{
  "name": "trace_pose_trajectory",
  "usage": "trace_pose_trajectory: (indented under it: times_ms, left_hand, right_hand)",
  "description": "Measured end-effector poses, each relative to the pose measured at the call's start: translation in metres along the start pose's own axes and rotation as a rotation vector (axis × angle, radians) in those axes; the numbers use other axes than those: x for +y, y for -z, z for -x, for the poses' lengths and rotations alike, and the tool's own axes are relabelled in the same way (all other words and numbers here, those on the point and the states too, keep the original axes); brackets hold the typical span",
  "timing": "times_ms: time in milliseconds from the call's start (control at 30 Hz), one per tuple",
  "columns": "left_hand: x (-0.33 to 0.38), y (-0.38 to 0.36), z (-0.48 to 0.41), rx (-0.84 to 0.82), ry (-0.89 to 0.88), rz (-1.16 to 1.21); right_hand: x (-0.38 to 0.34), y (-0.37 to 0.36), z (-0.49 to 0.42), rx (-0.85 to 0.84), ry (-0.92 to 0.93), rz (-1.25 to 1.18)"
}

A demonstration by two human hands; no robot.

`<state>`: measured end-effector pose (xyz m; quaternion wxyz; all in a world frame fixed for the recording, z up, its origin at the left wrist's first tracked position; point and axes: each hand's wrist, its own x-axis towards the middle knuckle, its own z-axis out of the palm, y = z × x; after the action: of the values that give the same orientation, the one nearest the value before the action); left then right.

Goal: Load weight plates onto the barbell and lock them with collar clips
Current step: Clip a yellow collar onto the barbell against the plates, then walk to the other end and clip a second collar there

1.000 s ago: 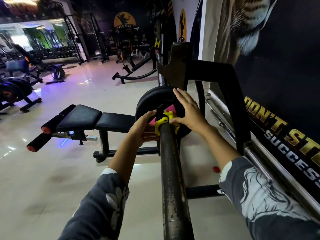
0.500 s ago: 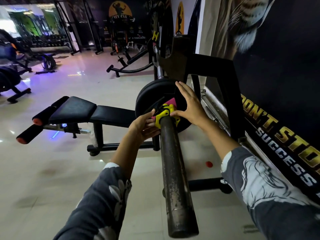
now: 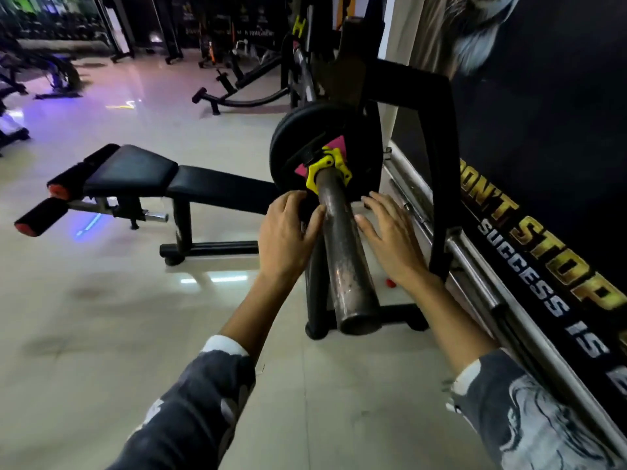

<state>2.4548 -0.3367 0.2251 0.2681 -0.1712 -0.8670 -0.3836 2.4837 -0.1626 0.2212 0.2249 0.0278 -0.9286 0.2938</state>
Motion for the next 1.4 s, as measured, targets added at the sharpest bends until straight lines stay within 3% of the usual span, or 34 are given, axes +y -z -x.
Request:
trace_pose_trajectory:
  times_ms: [167, 367, 500, 633, 800, 1067, 1400]
  left_hand:
    - [0.021, 0.019, 0.053, 0.006, 0.000, -0.044]
    - [0.038, 0.052, 0.136, 0.078, -0.105, 0.061]
    - [0.025, 0.074, 0.197, 0.033, 0.079, 0.038]
    - [-0.003, 0.102, 0.236, 0.040, 0.334, -0.004]
    - [-0.070, 0.150, 0.276, 0.013, 0.578, -0.185]
    - [-0.238, 0.266, 0.325, 0.005, 0.826, -0.433]
    - [-0.429, 0.417, 0.291, -0.001, 0.966, -0.482]
  right_hand:
    - [-0.024, 0.016, 0.061, 0.032, -0.028, -0.095]
    - [-0.049, 0.009, 0.171, 0.098, -0.189, -0.425]
    - [-0.058, -0.029, 0.221, -0.144, -0.200, -0.399]
    - [-0.087, -0.064, 0.215, -0.314, -0.114, -0.355]
    - [-0.145, -0.131, 0.206, -0.543, 0.056, -0.266]
    - [-0.284, -0.313, 0.202, -0.908, 0.282, -0.124]
    - [-0.457, -0.485, 0.146, -1.032, 0.363, -0.048]
